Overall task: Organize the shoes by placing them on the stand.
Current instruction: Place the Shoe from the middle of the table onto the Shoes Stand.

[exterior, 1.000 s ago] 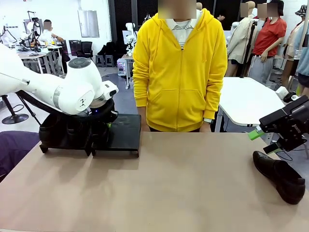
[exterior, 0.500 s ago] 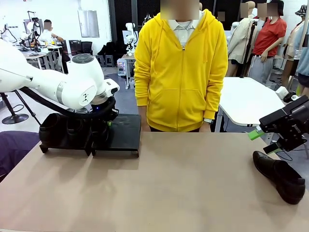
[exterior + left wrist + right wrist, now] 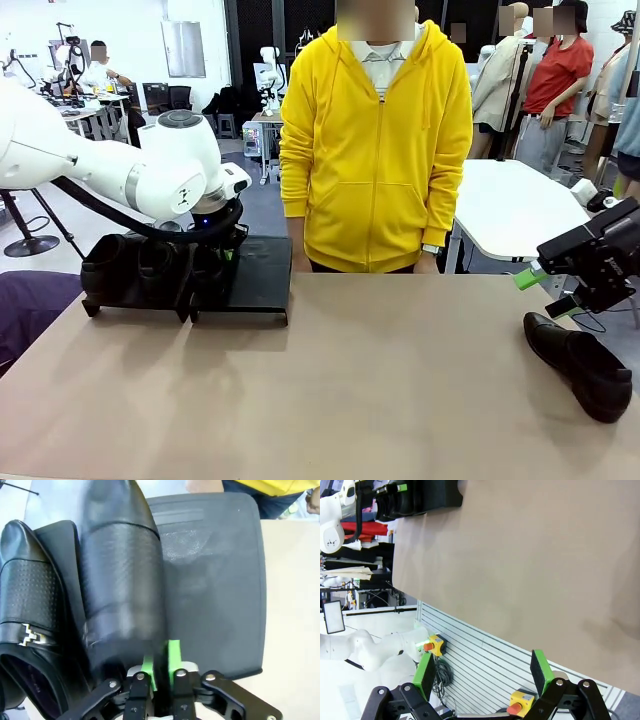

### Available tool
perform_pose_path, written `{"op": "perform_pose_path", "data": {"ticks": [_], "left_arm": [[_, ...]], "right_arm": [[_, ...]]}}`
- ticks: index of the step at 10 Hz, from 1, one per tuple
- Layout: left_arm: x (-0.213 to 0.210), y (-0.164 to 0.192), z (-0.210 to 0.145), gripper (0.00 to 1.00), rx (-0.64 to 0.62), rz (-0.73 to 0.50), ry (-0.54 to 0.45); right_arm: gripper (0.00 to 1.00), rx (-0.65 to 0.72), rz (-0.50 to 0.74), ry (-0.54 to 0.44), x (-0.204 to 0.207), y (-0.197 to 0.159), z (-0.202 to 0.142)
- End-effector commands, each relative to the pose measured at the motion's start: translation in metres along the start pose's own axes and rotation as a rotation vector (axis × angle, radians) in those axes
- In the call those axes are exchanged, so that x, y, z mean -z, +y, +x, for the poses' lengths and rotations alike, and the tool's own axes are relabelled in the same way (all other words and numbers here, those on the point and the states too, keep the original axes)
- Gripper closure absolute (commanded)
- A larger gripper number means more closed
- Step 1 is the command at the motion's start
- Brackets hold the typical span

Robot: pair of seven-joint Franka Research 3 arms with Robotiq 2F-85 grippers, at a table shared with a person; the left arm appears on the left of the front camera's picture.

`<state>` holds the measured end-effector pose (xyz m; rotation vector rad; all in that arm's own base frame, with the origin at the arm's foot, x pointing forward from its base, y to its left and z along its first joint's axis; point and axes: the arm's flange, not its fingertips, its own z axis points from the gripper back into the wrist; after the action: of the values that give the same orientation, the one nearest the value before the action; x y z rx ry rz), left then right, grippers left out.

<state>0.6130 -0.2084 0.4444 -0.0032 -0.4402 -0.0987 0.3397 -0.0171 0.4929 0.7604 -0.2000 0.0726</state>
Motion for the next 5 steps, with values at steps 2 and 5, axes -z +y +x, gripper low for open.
{"op": "perform_pose_path", "data": {"ticks": [2,5], "left_arm": [[-0.0032,-0.0025,0.0087,0.0,0.017,0.015,-0.021],[-0.0075,-0.0051,0.0068,0.0,0.021,0.019,-0.042]], "right_arm": [[0.0,-0.01,-0.001,0.009,-0.004,-0.0008,0.0015],[0.0,-0.01,-0.001,0.009,-0.004,-0.0008,0.0015]]}}
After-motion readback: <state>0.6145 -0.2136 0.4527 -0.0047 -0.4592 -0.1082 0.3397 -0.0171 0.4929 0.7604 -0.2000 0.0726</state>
